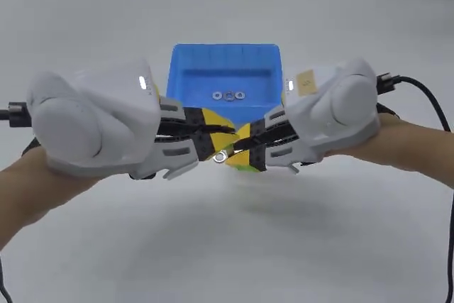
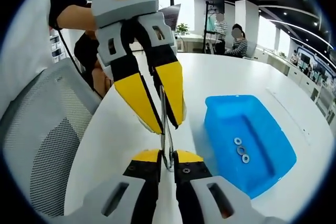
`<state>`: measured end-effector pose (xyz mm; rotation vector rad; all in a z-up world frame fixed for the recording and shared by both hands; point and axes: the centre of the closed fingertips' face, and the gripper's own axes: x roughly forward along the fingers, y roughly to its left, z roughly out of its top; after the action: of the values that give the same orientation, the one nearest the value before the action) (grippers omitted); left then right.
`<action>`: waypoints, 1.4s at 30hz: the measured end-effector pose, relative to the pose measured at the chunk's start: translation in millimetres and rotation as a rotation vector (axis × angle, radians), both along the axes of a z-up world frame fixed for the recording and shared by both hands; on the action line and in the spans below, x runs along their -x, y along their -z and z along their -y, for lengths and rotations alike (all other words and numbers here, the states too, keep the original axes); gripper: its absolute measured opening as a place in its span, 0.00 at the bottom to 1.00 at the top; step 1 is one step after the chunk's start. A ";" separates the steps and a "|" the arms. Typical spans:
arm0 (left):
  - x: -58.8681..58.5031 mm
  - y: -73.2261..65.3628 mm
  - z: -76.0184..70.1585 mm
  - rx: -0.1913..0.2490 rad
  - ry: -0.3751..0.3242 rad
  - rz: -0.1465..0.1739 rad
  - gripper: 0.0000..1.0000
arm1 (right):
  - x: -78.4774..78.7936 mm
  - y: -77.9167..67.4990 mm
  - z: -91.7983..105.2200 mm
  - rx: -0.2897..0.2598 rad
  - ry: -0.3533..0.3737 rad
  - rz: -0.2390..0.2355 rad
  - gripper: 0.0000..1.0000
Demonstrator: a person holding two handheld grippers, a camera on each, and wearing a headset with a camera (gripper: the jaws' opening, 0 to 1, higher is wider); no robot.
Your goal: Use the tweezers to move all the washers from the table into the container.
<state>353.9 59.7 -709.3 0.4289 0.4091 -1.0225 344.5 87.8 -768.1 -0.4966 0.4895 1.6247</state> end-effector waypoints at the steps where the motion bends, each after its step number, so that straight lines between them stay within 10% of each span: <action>1: 1.3 -0.4 0.0 0.016 -0.012 -0.014 0.12 | -0.4 -0.6 -0.6 -0.002 0.004 0.001 0.10; 23: 10.8 -24.6 -31.0 0.145 -0.178 0.004 0.53 | -4.6 -33.0 -0.7 -0.057 0.085 0.028 0.09; 42: 26.3 -23.1 -60.2 0.209 -0.273 0.002 0.64 | -18.3 -82.7 -4.5 -0.146 0.139 0.054 0.09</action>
<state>327.6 119.9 -686.2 0.1801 0.3438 -0.7890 362.8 92.3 -685.4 -0.3877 0.3542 1.4976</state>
